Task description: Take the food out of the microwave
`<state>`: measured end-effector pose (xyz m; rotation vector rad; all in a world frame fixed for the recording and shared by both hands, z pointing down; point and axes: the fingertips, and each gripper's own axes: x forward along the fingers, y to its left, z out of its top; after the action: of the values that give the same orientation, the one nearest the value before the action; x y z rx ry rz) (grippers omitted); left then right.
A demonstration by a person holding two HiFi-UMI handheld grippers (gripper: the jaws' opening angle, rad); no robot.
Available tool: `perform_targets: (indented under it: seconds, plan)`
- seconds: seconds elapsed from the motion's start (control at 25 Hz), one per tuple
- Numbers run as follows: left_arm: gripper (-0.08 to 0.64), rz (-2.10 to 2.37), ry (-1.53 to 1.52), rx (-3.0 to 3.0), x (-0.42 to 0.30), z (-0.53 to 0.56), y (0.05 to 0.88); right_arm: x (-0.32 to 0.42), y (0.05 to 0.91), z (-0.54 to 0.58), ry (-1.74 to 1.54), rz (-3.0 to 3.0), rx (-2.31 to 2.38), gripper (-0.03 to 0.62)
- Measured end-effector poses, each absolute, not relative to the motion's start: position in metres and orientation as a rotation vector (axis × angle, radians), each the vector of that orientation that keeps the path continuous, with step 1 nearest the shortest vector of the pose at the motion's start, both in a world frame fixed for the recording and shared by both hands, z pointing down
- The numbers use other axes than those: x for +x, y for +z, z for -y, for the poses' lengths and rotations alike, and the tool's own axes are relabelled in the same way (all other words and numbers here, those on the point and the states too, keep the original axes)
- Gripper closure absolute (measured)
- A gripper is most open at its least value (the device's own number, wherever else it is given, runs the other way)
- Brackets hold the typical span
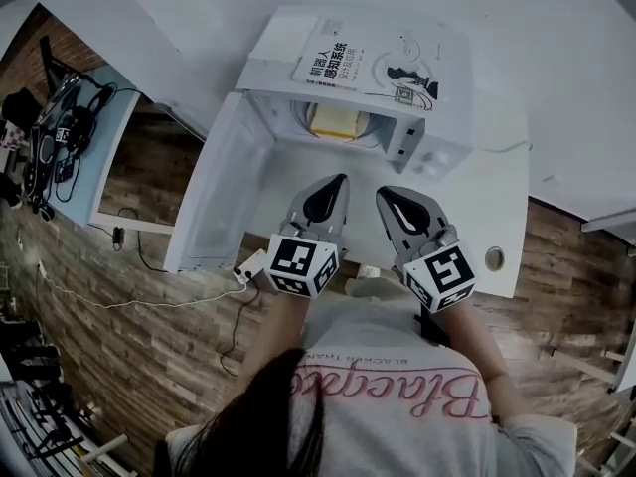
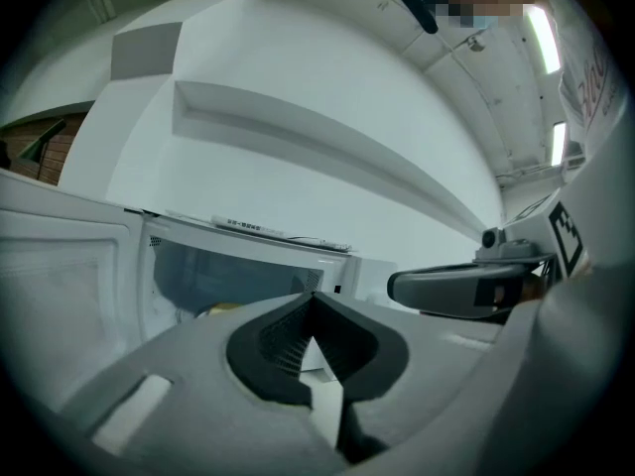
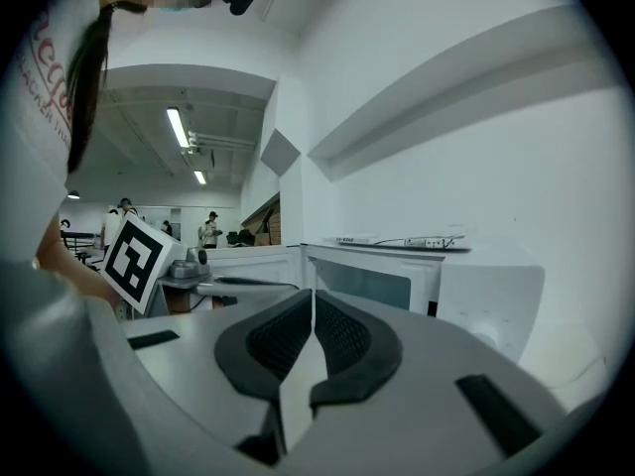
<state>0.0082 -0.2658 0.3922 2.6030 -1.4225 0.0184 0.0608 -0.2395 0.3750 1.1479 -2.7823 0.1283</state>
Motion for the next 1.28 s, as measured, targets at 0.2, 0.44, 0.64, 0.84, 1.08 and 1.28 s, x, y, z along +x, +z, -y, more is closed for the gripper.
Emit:
perform_targets:
  seconds: [0.2, 0.44, 0.64, 0.84, 1.08, 1.28]
  plan:
    - [0.557, 1.459, 0.061, 2.518, 0.005, 0.287, 0.418, 0.061, 0.391, 0.259, 0.187, 2.795, 1.115, 0.583]
    - [0.537, 1.384, -0.065, 2.359, -0.006, 0.314, 0.450, 0.054, 0.411, 0.271, 0.223, 2.776, 1.074, 0.583]
    - [0.407, 1.334, -0.130, 2.117, -0.019, 0.341, 0.486, 0.043, 0.426, 0.282, 0.249, 2.750, 1.055, 0.583]
    - [0.407, 1.297, -0.279, 1.807, -0.036, 0.370, 0.523, 0.041, 0.438, 0.291, 0.323, 2.722, 1.083, 0.583]
    - [0.407, 1.307, -0.349, 1.612, -0.047, 0.396, 0.548, 0.046, 0.446, 0.304, 0.342, 2.680, 1.118, 0.583]
    - [0.407, 1.298, -0.374, 1.506, -0.051, 0.407, 0.561, 0.050, 0.449, 0.314, 0.359, 2.662, 1.148, 0.583]
